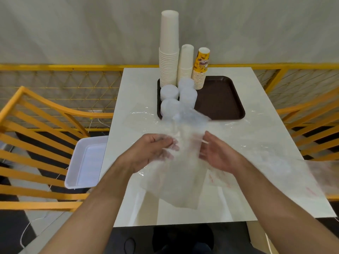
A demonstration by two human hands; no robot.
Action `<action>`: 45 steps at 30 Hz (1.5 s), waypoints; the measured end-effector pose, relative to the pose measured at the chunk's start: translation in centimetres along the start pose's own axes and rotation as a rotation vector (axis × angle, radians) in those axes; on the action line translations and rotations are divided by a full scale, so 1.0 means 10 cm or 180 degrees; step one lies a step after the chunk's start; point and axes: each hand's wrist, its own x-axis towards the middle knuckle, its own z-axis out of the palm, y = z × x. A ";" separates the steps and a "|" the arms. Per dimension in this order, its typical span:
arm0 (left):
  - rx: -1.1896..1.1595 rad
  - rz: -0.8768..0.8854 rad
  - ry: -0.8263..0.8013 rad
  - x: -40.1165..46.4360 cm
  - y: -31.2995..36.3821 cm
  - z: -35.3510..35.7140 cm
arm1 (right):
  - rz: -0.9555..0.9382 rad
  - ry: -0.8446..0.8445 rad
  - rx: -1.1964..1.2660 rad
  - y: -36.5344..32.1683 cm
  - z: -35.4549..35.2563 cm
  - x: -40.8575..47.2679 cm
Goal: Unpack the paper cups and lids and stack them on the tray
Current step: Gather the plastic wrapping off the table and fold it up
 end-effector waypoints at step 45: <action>0.0353 0.0668 0.0304 -0.27 0.44 0.03 | -0.0751 -0.0190 -0.1923 -1.01 0.24 -0.43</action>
